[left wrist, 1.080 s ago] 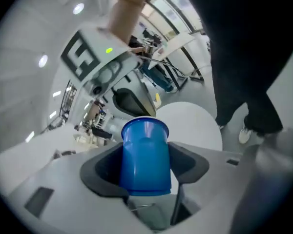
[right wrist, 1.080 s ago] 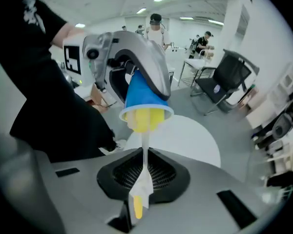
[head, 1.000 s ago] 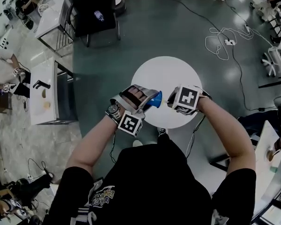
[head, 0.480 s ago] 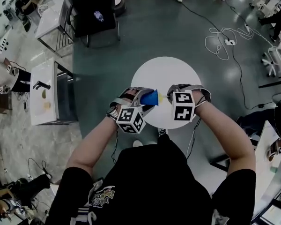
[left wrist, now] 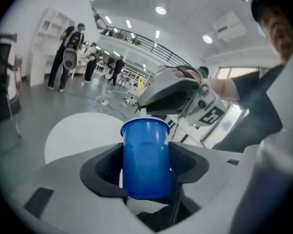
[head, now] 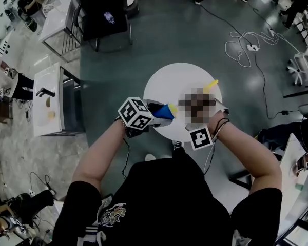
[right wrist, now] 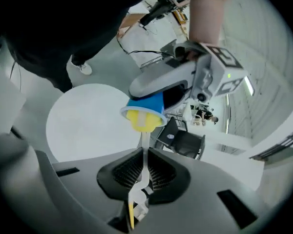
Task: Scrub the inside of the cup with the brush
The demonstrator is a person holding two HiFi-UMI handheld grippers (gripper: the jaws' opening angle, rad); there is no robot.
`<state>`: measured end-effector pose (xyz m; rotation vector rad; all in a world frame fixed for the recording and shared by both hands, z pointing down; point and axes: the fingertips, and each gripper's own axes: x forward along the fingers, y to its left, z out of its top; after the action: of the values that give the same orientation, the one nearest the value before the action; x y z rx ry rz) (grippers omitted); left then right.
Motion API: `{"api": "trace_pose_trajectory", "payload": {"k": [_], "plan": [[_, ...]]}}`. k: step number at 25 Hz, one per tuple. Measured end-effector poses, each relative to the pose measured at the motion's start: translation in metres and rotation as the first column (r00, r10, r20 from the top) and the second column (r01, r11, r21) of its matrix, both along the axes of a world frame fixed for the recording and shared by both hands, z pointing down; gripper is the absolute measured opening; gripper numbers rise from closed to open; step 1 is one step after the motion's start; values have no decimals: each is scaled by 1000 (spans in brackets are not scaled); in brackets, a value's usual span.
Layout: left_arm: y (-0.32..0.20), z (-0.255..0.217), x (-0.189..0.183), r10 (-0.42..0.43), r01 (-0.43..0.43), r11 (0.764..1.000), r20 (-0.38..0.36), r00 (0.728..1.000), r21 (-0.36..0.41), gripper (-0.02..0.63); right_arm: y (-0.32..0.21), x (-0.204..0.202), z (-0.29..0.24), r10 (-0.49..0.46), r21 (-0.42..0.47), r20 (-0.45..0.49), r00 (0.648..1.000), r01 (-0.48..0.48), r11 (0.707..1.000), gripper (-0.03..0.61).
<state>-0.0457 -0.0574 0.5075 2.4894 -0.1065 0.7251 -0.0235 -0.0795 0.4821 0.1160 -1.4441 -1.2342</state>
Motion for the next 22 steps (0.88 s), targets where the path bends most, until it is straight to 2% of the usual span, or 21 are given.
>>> {"api": "trace_pose_trajectory", "payload": {"k": [1,3,4,5,6,8,9,10,11,12,13,14,16,19,22], "plan": [[4,1,-1,4,-5,996,-15,1000,-89,278,0,5,1,-29,42,-67,997,32,999,40],[12,1,-1,6,-17,974,-48,999,-228,278,5,6,3,-46,58,-74,996,50,997,40],[14,0,-1,6,-21,968,-57,998,-250,278,8,5,5,-31,29,-36,999,33,999,40],[14,-1,0,8,-21,972,-56,998,-233,278,12,3,8,-4,-18,16,1000,4,1000,40],[12,-1,1,10,-18,983,-42,999,-181,278,15,0,9,29,-67,69,997,-24,997,40],[5,0,2,15,-15,1000,16,1000,-13,278,9,-3,7,78,-99,120,990,-66,993,40],[0,0,1,18,-23,996,57,998,88,278,3,-2,4,97,-92,115,989,-86,992,41],[-4,1,1,21,-41,981,102,995,192,278,-4,3,4,120,-89,92,989,-112,990,40],[-8,1,0,24,-67,954,147,989,293,278,-9,9,6,152,-103,63,986,-145,984,41],[-11,0,0,26,-100,915,190,981,391,278,-12,15,9,193,-138,50,980,-184,973,41],[-13,-2,0,26,-137,865,229,973,482,278,-12,19,11,239,-189,54,969,-225,956,41],[-15,-4,0,25,-177,805,266,964,566,278,-12,20,13,286,-245,66,956,-262,933,41],[-18,-9,0,19,-262,663,334,942,701,278,-9,21,16,373,-358,78,925,-323,876,40],[-18,-12,0,-3,-368,444,411,911,817,278,0,22,16,482,-529,55,875,-384,757,40],[-15,-17,2,-24,-428,239,446,895,872,278,9,22,17,575,-684,7,818,-416,600,40]]}}
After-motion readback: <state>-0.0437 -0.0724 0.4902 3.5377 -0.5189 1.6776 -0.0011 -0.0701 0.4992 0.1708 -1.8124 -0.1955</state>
